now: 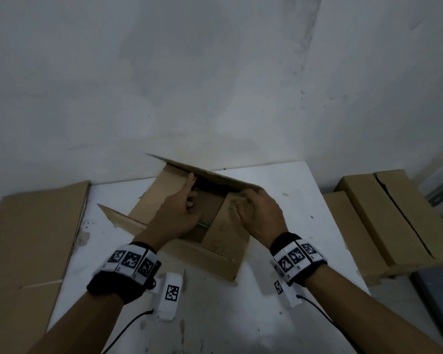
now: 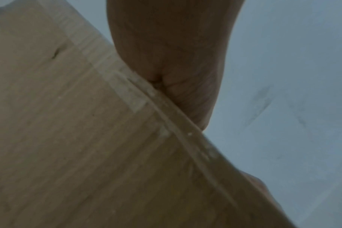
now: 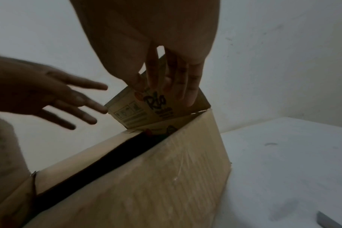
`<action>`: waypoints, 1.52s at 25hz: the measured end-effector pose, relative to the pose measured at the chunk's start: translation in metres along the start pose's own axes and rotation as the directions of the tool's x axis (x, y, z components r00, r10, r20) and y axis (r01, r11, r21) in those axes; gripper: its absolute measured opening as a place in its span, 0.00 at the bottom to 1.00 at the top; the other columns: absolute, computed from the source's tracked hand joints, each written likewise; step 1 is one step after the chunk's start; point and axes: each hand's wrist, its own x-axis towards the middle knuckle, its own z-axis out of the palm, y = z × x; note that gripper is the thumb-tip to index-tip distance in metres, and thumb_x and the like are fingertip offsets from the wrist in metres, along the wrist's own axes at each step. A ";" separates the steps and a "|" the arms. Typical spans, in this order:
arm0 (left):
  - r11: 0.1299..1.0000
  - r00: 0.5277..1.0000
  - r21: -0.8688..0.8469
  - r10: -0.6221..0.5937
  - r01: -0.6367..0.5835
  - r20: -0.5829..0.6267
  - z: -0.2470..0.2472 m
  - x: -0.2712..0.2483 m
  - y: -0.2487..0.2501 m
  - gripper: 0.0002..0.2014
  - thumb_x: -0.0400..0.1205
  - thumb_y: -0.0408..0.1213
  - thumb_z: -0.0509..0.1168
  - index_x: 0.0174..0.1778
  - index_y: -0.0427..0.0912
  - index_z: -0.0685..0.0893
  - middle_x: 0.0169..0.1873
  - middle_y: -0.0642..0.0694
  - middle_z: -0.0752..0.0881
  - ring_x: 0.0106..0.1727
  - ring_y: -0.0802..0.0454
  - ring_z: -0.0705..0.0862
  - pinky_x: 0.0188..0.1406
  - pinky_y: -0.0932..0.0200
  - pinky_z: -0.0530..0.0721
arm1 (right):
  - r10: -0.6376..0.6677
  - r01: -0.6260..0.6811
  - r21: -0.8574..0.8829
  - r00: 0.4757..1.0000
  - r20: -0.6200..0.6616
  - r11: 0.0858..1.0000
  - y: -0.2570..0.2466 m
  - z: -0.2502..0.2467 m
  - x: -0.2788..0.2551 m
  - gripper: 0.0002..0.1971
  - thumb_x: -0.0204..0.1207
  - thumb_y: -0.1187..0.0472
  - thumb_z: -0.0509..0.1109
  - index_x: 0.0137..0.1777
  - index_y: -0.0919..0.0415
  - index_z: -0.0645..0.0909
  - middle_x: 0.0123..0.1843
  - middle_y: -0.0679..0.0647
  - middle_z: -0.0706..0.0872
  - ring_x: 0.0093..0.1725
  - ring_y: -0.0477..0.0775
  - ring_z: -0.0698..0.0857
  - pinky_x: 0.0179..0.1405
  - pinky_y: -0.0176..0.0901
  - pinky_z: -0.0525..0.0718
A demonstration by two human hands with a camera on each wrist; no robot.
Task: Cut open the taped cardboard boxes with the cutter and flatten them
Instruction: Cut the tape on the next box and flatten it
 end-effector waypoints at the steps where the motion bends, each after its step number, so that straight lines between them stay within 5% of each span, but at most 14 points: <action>1: 0.998 0.995 -0.018 -0.055 0.056 0.085 -0.003 -0.008 -0.003 0.45 0.84 0.40 0.69 0.87 0.61 0.43 0.67 0.51 0.78 0.61 0.55 0.78 0.56 0.59 0.80 | 0.011 -0.011 0.006 0.999 -0.038 1.000 -0.003 -0.001 0.006 0.12 0.81 0.57 0.69 0.62 0.58 0.84 0.61 0.59 0.86 0.57 0.60 0.85 0.52 0.50 0.85; 5: 0.969 0.881 0.083 -0.248 0.234 0.402 -0.020 -0.037 -0.028 0.33 0.87 0.51 0.63 0.87 0.60 0.56 0.80 0.52 0.70 0.75 0.53 0.72 0.69 0.61 0.71 | 0.068 -0.062 0.039 0.984 -0.164 0.997 -0.005 -0.004 0.022 0.09 0.83 0.55 0.68 0.57 0.59 0.81 0.54 0.55 0.86 0.51 0.56 0.84 0.42 0.42 0.76; 8: 0.900 0.865 0.394 -0.340 0.186 0.369 -0.034 -0.050 -0.045 0.32 0.87 0.55 0.60 0.87 0.57 0.59 0.83 0.49 0.66 0.82 0.49 0.66 0.77 0.55 0.64 | 0.083 -0.077 0.043 0.986 -0.146 0.996 -0.002 -0.004 0.033 0.10 0.84 0.55 0.67 0.58 0.61 0.78 0.53 0.56 0.84 0.49 0.56 0.83 0.40 0.42 0.72; 11: 0.758 0.878 0.617 -0.426 0.213 0.219 -0.030 -0.062 -0.066 0.34 0.85 0.66 0.55 0.86 0.62 0.57 0.87 0.45 0.57 0.87 0.44 0.55 0.83 0.36 0.48 | 0.092 -0.084 0.058 0.985 -0.148 0.995 -0.001 -0.007 0.043 0.08 0.83 0.57 0.67 0.54 0.60 0.73 0.52 0.58 0.83 0.45 0.54 0.79 0.38 0.42 0.70; 13: 0.797 0.880 0.532 -0.438 0.286 0.183 -0.019 -0.070 -0.084 0.46 0.76 0.78 0.52 0.87 0.62 0.51 0.88 0.43 0.44 0.88 0.42 0.44 0.83 0.31 0.41 | 0.111 -0.105 0.053 0.983 -0.143 0.993 -0.001 -0.008 0.048 0.08 0.83 0.58 0.68 0.53 0.59 0.70 0.53 0.60 0.83 0.44 0.52 0.77 0.38 0.43 0.70; 15: 0.851 0.890 0.423 -0.417 0.310 0.187 -0.005 -0.075 -0.097 0.66 0.52 0.92 0.44 0.87 0.63 0.43 0.87 0.44 0.33 0.87 0.42 0.35 0.81 0.28 0.40 | 0.117 -0.112 0.041 0.983 -0.145 0.993 -0.002 -0.010 0.050 0.09 0.83 0.58 0.68 0.53 0.59 0.70 0.55 0.61 0.83 0.45 0.52 0.76 0.39 0.43 0.71; 18: 0.891 0.915 0.341 -0.369 0.299 0.161 0.007 -0.077 -0.110 0.79 0.33 0.93 0.42 0.87 0.64 0.45 0.84 0.48 0.26 0.86 0.42 0.31 0.79 0.23 0.48 | 0.112 -0.109 0.034 0.984 -0.136 0.993 -0.002 -0.009 0.048 0.10 0.82 0.59 0.68 0.56 0.62 0.73 0.56 0.61 0.83 0.46 0.51 0.76 0.40 0.42 0.72; 22: 0.930 0.954 0.260 -0.289 0.259 0.082 0.015 -0.069 -0.122 0.64 0.43 0.87 0.60 0.78 0.60 0.67 0.85 0.49 0.30 0.86 0.44 0.31 0.77 0.23 0.63 | 0.087 -0.081 0.048 0.986 -0.140 0.996 -0.002 -0.006 0.040 0.11 0.82 0.60 0.69 0.60 0.63 0.75 0.58 0.61 0.84 0.50 0.55 0.81 0.43 0.40 0.73; 26: 0.964 0.982 0.189 -0.174 0.186 -0.079 0.041 -0.074 -0.146 0.61 0.49 0.91 0.55 0.71 0.50 0.76 0.87 0.47 0.36 0.87 0.43 0.35 0.74 0.24 0.70 | 0.054 -0.051 0.026 0.987 -0.152 0.998 -0.001 0.000 0.037 0.12 0.81 0.59 0.70 0.60 0.62 0.75 0.59 0.61 0.83 0.54 0.59 0.83 0.43 0.41 0.76; 28: 0.942 0.981 0.274 -0.179 0.193 -0.074 0.042 -0.077 -0.149 0.55 0.53 0.86 0.61 0.68 0.51 0.78 0.88 0.46 0.42 0.87 0.43 0.38 0.75 0.18 0.62 | -0.012 0.002 -0.061 0.986 -0.168 0.998 -0.001 0.001 0.033 0.13 0.81 0.58 0.70 0.60 0.61 0.75 0.60 0.62 0.81 0.56 0.61 0.81 0.42 0.46 0.79; 30: 0.879 0.992 0.465 -0.065 0.110 -0.112 0.034 -0.083 -0.150 0.41 0.56 0.85 0.62 0.51 0.55 0.83 0.86 0.43 0.60 0.86 0.39 0.46 0.73 0.15 0.47 | -0.135 0.102 -0.165 0.970 -0.203 0.981 -0.001 0.002 0.028 0.13 0.80 0.60 0.71 0.61 0.63 0.77 0.58 0.62 0.80 0.56 0.62 0.79 0.38 0.47 0.80; 33: 0.876 0.992 0.478 -0.004 0.066 -0.129 0.025 -0.097 -0.135 0.36 0.61 0.89 0.49 0.28 0.58 0.78 0.76 0.57 0.75 0.86 0.50 0.55 0.79 0.31 0.26 | -0.274 0.216 -0.246 0.934 -0.229 0.945 0.000 0.006 0.025 0.15 0.77 0.64 0.74 0.63 0.61 0.80 0.59 0.61 0.78 0.55 0.60 0.78 0.31 0.45 0.79; 35: 0.902 0.983 0.412 -0.061 0.128 -0.171 0.023 -0.104 -0.133 0.40 0.63 0.89 0.41 0.30 0.57 0.81 0.68 0.60 0.81 0.80 0.56 0.66 0.82 0.35 0.33 | -0.279 0.231 -0.238 0.940 -0.195 0.944 0.000 0.012 0.029 0.16 0.77 0.64 0.73 0.64 0.60 0.80 0.64 0.62 0.75 0.59 0.61 0.77 0.31 0.46 0.81; 38: 0.922 0.942 0.339 -0.069 0.186 -0.327 0.022 -0.099 -0.146 0.39 0.69 0.83 0.51 0.61 0.58 0.82 0.78 0.49 0.71 0.81 0.46 0.65 0.83 0.35 0.53 | -0.266 0.230 -0.200 0.948 -0.175 0.952 -0.005 0.023 0.035 0.21 0.78 0.63 0.72 0.70 0.61 0.77 0.73 0.66 0.70 0.68 0.65 0.75 0.43 0.57 0.90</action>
